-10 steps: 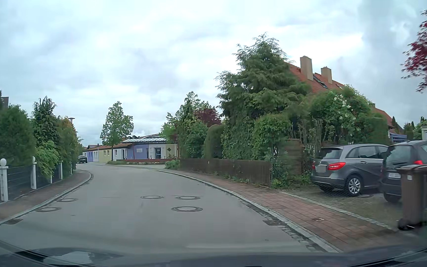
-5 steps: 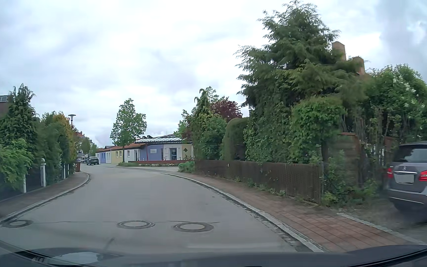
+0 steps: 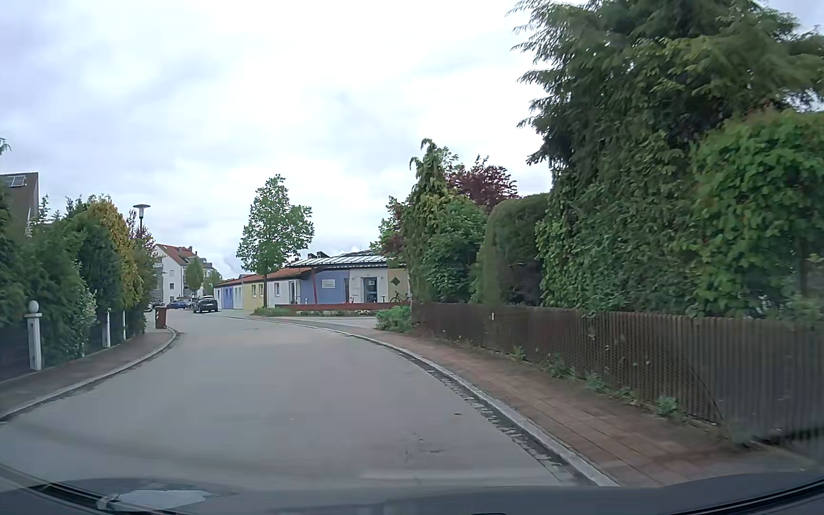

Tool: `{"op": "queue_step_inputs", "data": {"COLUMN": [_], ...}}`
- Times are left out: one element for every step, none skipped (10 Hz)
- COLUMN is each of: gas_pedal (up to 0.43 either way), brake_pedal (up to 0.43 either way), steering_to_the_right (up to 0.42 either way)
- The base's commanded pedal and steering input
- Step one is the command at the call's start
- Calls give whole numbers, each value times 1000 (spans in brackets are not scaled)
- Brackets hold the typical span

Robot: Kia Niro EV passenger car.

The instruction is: Follow the waypoints while adhering to traffic rules and regulations

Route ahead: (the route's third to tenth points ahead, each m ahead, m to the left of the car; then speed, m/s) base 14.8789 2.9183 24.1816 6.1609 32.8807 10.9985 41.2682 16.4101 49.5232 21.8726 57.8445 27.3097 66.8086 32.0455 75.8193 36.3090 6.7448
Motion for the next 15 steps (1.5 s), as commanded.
{"op": "queue_step_inputs", "data": {"gas_pedal": [0,0,0,0,0,0,0,0,0,0,0,0,0,0,0], "brake_pedal": [85,85,85,91,91,98,116,140,152,165,165,165,171,183,189], "steering_to_the_right": [-97,-94,-92,-90,-90,-91,-91,-91,-90,-83,-70,-63,-63,-66,-67]}}
